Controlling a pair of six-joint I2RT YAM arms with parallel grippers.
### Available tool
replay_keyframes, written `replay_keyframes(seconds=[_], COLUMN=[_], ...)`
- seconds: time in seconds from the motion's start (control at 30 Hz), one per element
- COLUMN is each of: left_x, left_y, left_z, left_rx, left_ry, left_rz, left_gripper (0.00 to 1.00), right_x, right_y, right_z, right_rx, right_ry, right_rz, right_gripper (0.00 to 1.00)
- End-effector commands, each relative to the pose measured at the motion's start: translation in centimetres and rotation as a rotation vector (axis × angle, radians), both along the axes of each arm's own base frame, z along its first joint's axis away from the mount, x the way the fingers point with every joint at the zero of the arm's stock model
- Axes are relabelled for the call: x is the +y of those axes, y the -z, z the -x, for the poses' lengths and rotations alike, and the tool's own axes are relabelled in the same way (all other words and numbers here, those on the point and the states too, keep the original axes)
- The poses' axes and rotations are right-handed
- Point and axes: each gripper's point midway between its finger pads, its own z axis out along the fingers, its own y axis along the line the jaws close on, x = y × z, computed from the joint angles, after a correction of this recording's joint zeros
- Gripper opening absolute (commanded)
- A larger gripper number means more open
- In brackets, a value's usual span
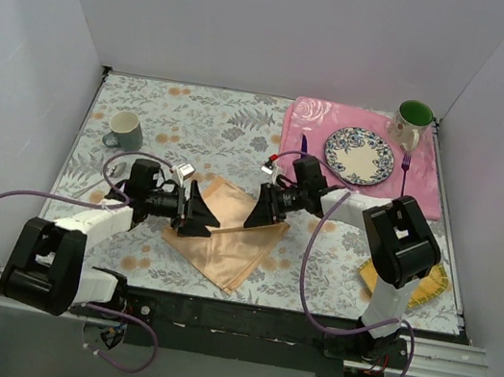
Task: Fold the napkin into a case and place the utensils inside
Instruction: Smooth out the upper triangle-folded napkin at the center of the board.
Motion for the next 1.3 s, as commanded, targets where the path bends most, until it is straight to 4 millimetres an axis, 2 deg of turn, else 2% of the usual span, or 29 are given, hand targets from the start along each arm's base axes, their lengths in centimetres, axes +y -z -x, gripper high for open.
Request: replay_keyframes(seconds=[0.0,0.1,0.17,0.37,0.53,0.57,0.6,0.7,0.93,1.07,1.17,1.27], left_x=[0.3,0.5,1.5,3.6,4.6,5.6,5.9,6.6,6.9,7.4,7.5,7.3], left_y=[-1.3,-0.1,1.9,5.1,7.7,8.0,9.1,10.2,11.4,11.5,11.2,9.5], left_z=[-1.9,-2.6,-3.1,-3.9,-3.7,-4.3,-4.1,-4.1,-4.1,-5.3,-6.2,-7.3], left_rx=[0.018,0.038,0.066,0.137,0.215,0.224,0.265,0.315,0.352,0.317,0.278,0.167], left_ry=[-0.067,-0.091,-0.131,-0.205,-0.25,-0.289,-0.3,-0.326,-0.333,-0.341,-0.335,-0.285], left_rz=[0.084,0.053,0.004,-0.032,-0.064,-0.069,-0.092,-0.1,-0.113,-0.124,-0.124,-0.088], left_gripper=[0.71,0.71,0.71,0.72,0.72,0.72,0.72,0.71,0.71,0.7,0.7,0.71], right_x=[1.1,1.2,1.3,1.4,1.3,1.2,1.1,0.8,0.1,0.5,0.9,1.3], right_y=[-0.8,-0.3,0.4,2.1,3.3,3.7,3.8,4.6,6.0,6.2,5.8,4.3], right_z=[-1.5,-1.6,-1.4,-1.5,-1.4,-1.4,-1.5,-1.8,-2.6,-3.4,-4.3,-5.0], right_rx=[-0.026,-0.003,0.024,0.068,0.094,0.104,0.109,0.123,0.14,0.123,0.106,0.076], right_ry=[0.003,0.01,0.008,0.018,0.018,0.021,0.024,0.041,0.07,0.084,0.098,0.105], right_rz=[-0.036,-0.036,-0.03,-0.017,-0.003,0.002,0.003,0.018,0.036,0.04,0.034,-0.004], right_gripper=[0.36,0.36,0.36,0.35,0.35,0.35,0.35,0.35,0.34,0.34,0.34,0.34])
